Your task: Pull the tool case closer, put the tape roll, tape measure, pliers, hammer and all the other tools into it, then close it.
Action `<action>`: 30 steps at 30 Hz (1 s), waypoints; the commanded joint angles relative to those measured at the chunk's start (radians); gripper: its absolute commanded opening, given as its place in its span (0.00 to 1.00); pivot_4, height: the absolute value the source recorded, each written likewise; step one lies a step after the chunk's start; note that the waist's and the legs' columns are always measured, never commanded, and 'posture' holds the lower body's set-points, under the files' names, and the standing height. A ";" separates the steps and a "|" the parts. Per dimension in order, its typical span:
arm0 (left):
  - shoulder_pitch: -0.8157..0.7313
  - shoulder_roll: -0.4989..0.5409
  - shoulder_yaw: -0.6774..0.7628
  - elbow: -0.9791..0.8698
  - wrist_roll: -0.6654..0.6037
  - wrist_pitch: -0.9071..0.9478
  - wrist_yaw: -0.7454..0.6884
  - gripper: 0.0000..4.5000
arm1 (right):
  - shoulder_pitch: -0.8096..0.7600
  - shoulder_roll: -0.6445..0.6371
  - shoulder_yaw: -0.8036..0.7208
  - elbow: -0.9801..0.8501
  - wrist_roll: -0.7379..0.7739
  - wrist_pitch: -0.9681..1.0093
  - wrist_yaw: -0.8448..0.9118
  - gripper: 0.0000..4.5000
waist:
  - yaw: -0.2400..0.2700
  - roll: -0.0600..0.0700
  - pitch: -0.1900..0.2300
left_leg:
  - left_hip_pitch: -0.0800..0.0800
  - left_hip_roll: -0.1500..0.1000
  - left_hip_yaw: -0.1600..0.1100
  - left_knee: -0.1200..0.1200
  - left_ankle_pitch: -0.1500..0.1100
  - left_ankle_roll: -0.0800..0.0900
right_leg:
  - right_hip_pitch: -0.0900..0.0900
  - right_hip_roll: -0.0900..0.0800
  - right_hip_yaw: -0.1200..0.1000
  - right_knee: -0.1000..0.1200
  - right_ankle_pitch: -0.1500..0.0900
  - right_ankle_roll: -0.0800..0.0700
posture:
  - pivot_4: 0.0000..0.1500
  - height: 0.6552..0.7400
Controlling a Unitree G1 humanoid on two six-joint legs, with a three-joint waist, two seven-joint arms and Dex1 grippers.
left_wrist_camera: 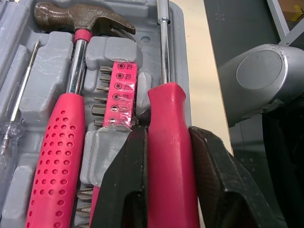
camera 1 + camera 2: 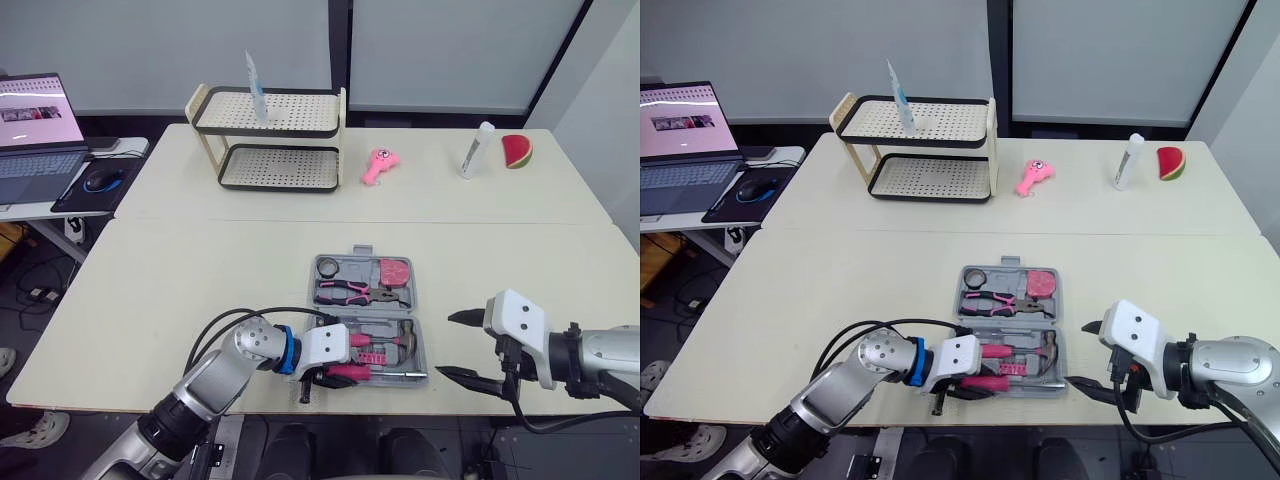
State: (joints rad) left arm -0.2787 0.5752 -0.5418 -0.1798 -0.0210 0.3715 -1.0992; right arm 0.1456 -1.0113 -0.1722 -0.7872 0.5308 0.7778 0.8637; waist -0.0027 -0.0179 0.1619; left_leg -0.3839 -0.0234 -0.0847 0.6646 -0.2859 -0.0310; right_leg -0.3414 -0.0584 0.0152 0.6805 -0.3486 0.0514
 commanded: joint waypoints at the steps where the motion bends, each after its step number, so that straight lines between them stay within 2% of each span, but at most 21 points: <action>1: -0.001 -0.006 -0.006 -0.006 0.010 -0.011 0.005 0.20 | -0.010 -0.004 -0.006 -0.038 0.012 0.001 -0.006 1.00 | 0.000 0.000 0.000 | 0.000 0.000 0.000 0.000 0.000 0.000 | 0.000 0.000 0.000 0.000 0.000 0.000 | 1.00 0.95; 8: 0.006 0.006 0.036 -0.043 -0.021 0.010 0.004 0.20 | -0.009 -0.002 -0.009 -0.044 0.015 0.007 -0.010 1.00 | 0.000 0.000 0.000 | 0.000 0.000 0.000 0.000 0.000 0.000 | 0.000 0.000 0.000 0.000 0.000 0.000 | 1.00 0.95; 15: 0.022 0.087 0.100 -0.169 -0.031 0.031 0.009 0.20 | -0.005 -0.004 -0.013 -0.047 0.020 0.011 -0.011 1.00 | -0.001 0.000 0.000 | 0.000 0.000 0.000 0.000 0.000 0.000 | 0.000 0.000 0.000 0.000 0.000 0.000 | 1.00 0.95; 21: 0.027 0.110 0.054 -0.153 0.033 -0.039 0.021 0.20 | -0.017 -0.007 0.003 -0.038 0.011 0.004 -0.008 1.00 | -0.001 0.000 0.000 | 0.000 0.000 0.000 0.000 0.000 0.000 | 0.000 0.000 0.000 0.000 0.000 0.000 | 1.00 0.95; 30: 0.015 0.076 0.015 -0.100 0.085 -0.058 0.026 0.20 | -0.013 -0.018 0.008 -0.038 0.003 0.001 0.002 1.00 | 0.000 0.000 0.000 | 0.000 0.000 0.000 -0.001 0.000 0.000 | 0.000 0.000 0.000 0.000 0.000 0.000 | 1.00 0.95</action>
State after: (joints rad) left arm -0.2519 0.6591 -0.5173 -0.2639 0.0590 0.3248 -1.0774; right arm 0.1368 -1.0161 -0.1619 -0.8051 0.5304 0.7917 0.8547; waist -0.0030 -0.0179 0.1620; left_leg -0.3841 -0.0233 -0.0845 0.6641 -0.2859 -0.0310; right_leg -0.3417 -0.0584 0.0153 0.6803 -0.3487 0.0515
